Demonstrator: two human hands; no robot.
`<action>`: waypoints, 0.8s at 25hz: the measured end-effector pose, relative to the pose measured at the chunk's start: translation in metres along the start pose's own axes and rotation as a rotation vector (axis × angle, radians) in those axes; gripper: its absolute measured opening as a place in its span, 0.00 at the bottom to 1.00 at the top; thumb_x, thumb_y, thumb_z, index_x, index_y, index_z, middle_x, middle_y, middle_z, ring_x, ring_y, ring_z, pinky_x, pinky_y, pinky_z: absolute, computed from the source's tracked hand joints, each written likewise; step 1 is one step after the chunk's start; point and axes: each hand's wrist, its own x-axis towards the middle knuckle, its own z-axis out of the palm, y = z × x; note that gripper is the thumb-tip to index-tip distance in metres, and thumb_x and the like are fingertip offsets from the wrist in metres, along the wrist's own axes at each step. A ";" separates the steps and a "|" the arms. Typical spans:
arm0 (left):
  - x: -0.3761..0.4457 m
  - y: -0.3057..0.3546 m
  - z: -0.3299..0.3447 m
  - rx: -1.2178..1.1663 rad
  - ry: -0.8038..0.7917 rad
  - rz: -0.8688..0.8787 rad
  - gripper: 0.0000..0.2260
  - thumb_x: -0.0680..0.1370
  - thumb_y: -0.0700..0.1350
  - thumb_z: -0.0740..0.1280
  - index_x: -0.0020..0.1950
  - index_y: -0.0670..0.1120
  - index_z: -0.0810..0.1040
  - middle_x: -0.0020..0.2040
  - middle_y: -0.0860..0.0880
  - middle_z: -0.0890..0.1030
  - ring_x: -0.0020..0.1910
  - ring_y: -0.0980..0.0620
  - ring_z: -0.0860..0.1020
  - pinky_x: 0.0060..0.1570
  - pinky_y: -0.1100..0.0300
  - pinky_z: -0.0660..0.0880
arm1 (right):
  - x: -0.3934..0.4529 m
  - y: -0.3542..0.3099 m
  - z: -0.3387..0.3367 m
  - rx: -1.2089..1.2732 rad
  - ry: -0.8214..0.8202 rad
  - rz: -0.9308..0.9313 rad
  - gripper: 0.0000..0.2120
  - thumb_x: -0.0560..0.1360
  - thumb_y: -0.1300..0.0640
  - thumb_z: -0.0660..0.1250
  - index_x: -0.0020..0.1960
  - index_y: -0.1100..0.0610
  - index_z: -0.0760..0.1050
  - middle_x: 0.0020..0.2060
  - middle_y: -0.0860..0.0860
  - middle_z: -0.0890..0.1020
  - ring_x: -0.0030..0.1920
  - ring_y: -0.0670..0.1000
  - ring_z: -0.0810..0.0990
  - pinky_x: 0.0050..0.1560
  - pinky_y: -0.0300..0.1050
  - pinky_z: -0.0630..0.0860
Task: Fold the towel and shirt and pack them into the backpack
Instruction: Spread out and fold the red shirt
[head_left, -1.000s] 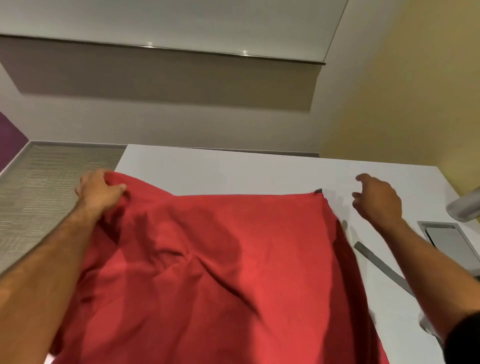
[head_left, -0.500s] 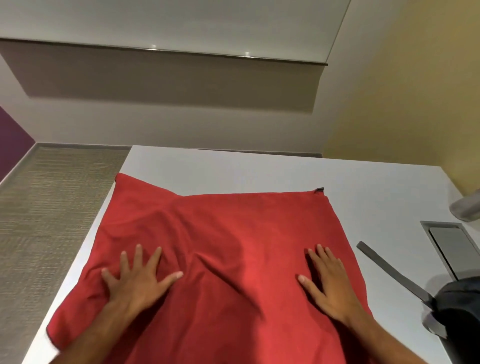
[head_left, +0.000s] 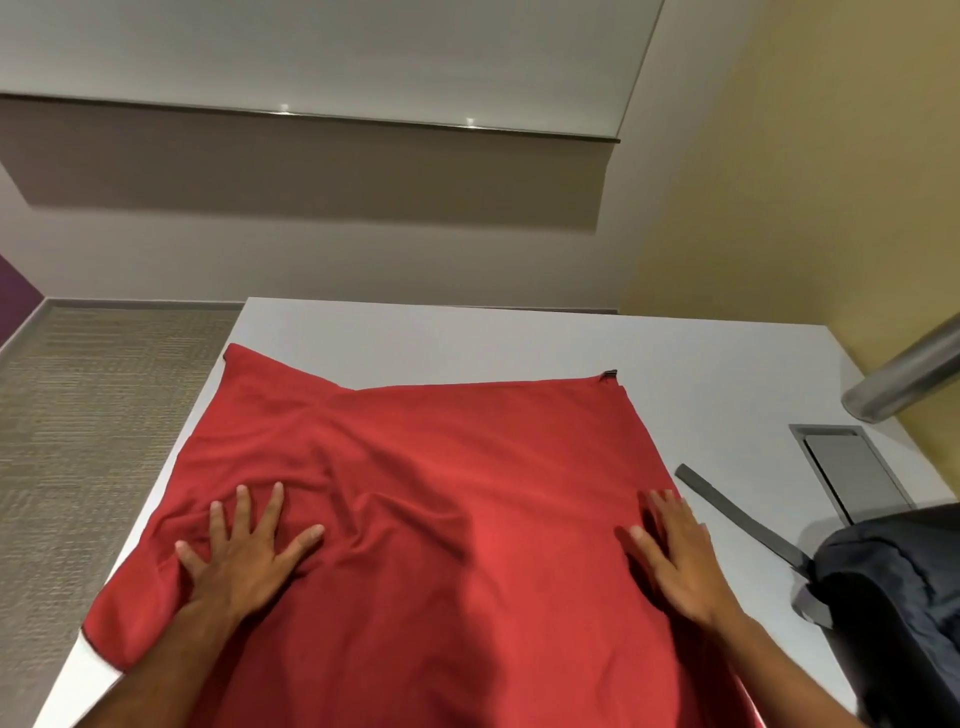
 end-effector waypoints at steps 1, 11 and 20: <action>-0.003 0.000 0.000 -0.011 0.026 0.003 0.45 0.65 0.79 0.45 0.79 0.63 0.43 0.81 0.50 0.39 0.79 0.45 0.38 0.72 0.32 0.39 | -0.004 0.004 -0.008 0.125 0.127 0.047 0.27 0.79 0.40 0.59 0.73 0.51 0.67 0.72 0.49 0.68 0.74 0.54 0.65 0.73 0.54 0.60; -0.081 -0.015 0.043 0.132 0.197 0.298 0.45 0.67 0.80 0.42 0.77 0.59 0.62 0.79 0.48 0.62 0.77 0.43 0.59 0.70 0.34 0.57 | -0.107 0.045 -0.029 -0.080 -0.103 0.440 0.10 0.62 0.49 0.77 0.38 0.48 0.77 0.37 0.45 0.82 0.39 0.50 0.79 0.39 0.43 0.73; -0.134 -0.058 0.063 0.206 0.080 0.257 0.45 0.60 0.83 0.52 0.71 0.61 0.68 0.72 0.44 0.72 0.68 0.39 0.68 0.65 0.35 0.58 | -0.139 0.034 -0.039 -0.311 -0.113 0.499 0.10 0.70 0.50 0.67 0.47 0.54 0.74 0.40 0.49 0.77 0.40 0.52 0.77 0.42 0.44 0.78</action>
